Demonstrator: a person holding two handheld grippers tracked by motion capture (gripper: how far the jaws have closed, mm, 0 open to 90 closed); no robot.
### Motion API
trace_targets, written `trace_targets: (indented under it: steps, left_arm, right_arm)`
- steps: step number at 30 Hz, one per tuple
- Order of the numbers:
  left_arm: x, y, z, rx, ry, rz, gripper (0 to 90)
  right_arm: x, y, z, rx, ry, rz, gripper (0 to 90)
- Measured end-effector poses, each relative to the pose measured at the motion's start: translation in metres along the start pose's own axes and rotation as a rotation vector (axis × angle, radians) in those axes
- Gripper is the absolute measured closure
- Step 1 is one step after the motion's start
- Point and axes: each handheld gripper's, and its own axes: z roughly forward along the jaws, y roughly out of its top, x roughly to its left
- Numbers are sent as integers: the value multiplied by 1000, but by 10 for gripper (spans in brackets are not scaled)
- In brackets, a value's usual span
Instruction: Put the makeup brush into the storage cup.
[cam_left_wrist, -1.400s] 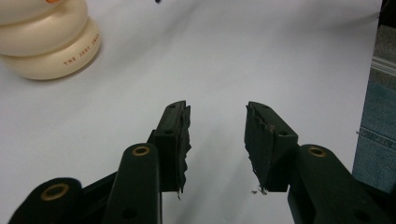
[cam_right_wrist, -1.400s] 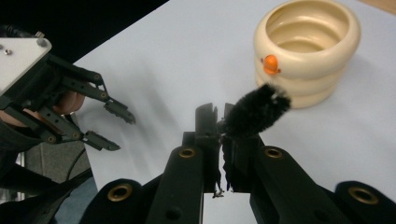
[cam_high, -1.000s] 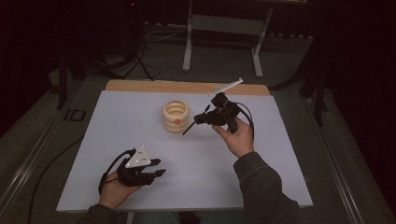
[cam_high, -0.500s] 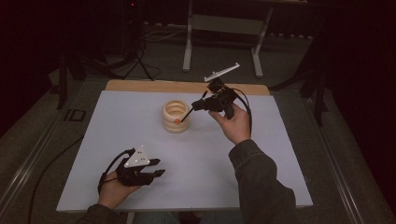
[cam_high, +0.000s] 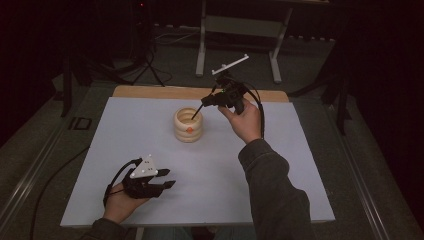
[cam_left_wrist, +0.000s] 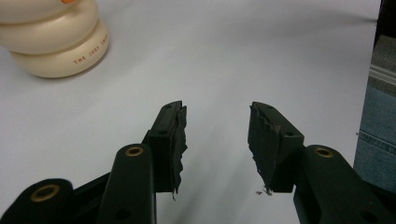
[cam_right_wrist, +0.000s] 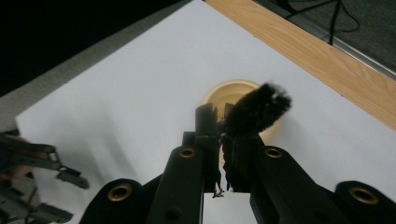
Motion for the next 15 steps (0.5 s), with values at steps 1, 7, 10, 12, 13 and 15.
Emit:
trace_targets:
  steps: [1,7,10,12,13,15]
  left_arm:
    - [0,0,0,0,1,0,560]
    - [1,0,0,-3,-2,-1,548]
    - [1,0,0,-3,-2,0,545]
    - [1,0,0,-4,-2,0,544]
    - [1,0,0,-6,-3,-2,543]
    - [1,0,0,-5,-2,-3,542]
  right_arm:
    - [-2,1,2,3,-3,2,852]
    - [-11,7,14,19,-29,22,852]
    - [-13,9,17,15,-35,27,852]
    - [-14,10,19,20,-39,30,852]
    - [-14,10,21,24,-42,30,851]
    - [-14,11,22,28,-45,33,852]
